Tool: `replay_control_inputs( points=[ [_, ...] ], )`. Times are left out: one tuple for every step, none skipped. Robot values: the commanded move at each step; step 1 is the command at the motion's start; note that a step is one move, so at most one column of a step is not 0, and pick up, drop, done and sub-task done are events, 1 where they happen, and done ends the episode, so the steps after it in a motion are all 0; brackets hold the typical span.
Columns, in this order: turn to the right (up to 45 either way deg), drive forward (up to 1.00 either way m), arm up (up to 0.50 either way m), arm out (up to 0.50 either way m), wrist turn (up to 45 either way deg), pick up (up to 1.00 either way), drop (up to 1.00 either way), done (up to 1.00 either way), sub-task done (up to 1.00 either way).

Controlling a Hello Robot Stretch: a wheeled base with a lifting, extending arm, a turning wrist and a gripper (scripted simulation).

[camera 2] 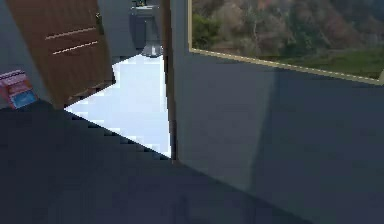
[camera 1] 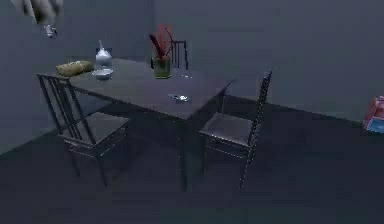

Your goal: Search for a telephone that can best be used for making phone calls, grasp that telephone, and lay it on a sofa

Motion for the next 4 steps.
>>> replay_control_inputs(
  points=[
    [30.0,0.00,0.00,0.00,0.0,0.00,0.00,0.00,0.00],
    [0.0,0.05,0.00,0.00,0.0,0.00,0.00,0.00,0.00],
    [-45.0,0.00,0.00,0.00,0.0,0.00,0.00,0.00,0.00],
    [-45.0,0.00,0.00,0.00,0.0,0.00,0.00,0.00,0.00]
  ],
)
